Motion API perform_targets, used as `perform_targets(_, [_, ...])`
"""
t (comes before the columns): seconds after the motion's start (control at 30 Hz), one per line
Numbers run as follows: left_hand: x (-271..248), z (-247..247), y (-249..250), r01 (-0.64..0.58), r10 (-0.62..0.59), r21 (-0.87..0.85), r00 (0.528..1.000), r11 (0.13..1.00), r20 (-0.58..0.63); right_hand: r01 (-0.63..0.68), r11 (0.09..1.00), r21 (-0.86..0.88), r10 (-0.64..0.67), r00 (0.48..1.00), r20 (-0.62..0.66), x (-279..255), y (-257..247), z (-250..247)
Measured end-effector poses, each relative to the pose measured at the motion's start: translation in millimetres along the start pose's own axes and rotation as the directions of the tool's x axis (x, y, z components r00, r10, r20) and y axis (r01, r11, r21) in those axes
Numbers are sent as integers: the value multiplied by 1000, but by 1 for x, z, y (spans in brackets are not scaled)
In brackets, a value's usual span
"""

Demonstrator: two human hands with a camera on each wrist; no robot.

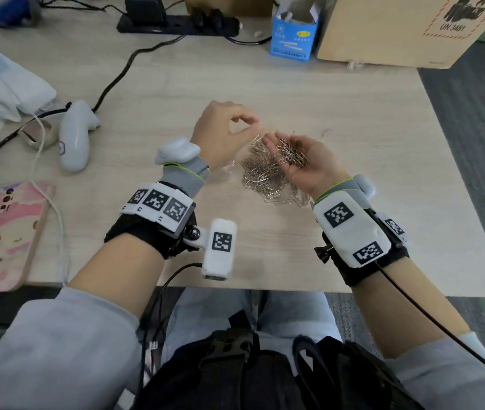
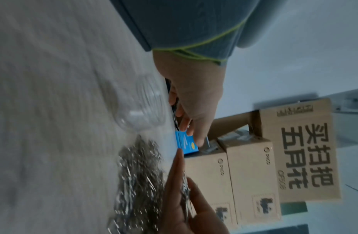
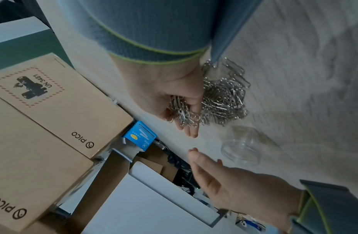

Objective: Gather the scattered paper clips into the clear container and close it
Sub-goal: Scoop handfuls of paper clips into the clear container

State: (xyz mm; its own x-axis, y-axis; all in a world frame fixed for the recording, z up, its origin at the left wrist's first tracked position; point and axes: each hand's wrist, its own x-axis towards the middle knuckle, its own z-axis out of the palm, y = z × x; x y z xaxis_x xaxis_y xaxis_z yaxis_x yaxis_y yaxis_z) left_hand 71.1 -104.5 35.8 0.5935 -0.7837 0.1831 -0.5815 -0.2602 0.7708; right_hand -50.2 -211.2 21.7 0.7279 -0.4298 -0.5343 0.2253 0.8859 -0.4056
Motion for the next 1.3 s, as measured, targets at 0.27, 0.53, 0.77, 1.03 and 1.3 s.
perform_targets(0.27, [-35, -31, -40, 86, -152, 274, 962, 958, 227, -38, 999, 36, 38, 999, 8, -3, 21, 22])
perform_targets(0.53, [-32, -28, -21, 100, -126, 206, 985, 973, 120, -69, 995, -77, 75, 995, 71, -9, 35, 46])
perform_targets(0.77, [-23, -21, -10, 109, -158, 315, 978, 943, 133, -46, 967, -251, 34, 998, -49, -10, 39, 54])
perform_targets(1.03, [-28, -18, -17, 133, -177, 275, 974, 952, 139, -153, 924, -352, 146, 988, -45, -22, 30, 63])
perform_targets(1.3, [-26, -20, -25, 129, -171, 257, 974, 958, 150, -119, 863, -491, 151, 988, 27, -25, 23, 69])
